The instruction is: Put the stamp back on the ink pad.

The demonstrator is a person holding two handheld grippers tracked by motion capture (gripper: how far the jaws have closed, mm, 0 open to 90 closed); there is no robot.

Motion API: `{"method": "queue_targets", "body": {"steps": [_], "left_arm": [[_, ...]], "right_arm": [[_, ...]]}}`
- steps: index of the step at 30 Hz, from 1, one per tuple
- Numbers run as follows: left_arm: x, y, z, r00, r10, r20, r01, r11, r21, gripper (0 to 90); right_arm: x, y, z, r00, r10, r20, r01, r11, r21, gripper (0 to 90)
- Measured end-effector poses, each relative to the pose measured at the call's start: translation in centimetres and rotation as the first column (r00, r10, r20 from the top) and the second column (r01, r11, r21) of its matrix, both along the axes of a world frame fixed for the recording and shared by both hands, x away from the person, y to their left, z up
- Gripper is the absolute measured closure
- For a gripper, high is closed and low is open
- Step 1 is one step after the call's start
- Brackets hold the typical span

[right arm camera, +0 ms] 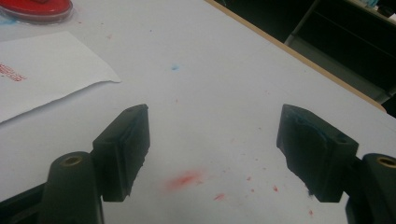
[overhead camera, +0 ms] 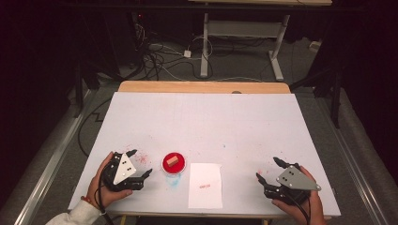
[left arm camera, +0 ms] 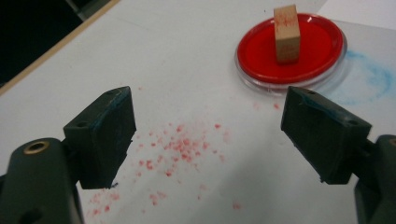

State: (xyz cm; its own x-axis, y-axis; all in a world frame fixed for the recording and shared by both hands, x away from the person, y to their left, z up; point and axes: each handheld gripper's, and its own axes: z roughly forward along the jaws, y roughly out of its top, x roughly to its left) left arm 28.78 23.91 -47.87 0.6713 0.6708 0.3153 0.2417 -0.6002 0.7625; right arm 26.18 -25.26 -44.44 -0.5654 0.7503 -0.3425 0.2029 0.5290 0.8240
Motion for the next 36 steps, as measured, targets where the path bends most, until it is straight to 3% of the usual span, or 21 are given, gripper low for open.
{"method": "queue_targets", "body": {"steps": [6, 10, 22, 36], "left_arm": [[-0.6, 0.2, -0.6, 0.9994, -0.003, -0.035, 0.003, 1.0000, 0.006, 17.7], [-0.7, 0.1, -0.7, 0.9993, -0.002, -0.037, 0.003, 0.9998, 0.019, 17.7], [-1.4, 0.5, -0.3, 0.9998, -0.018, -0.011, 0.018, 0.9998, 0.003, 17.6], [-1.2, 0.5, -0.3, 0.9993, -0.018, -0.032, 0.018, 0.9998, -0.009, 17.6]], "right_arm": [[0.1, 0.0, 0.1, 1.0000, 0.002, 0.004, -0.002, 1.0000, 0.003, 25.7], [0.2, 0.0, 0.1, 1.0000, 0.007, 0.007, -0.007, 1.0000, 0.002, 25.5], [-0.1, 0.8, 0.3, 0.9996, 0.024, 0.016, -0.023, 0.9996, -0.016, 25.7], [0.2, 0.9, 0.2, 0.9995, 0.030, 0.009, -0.030, 0.9995, -0.013, 25.6]]}}
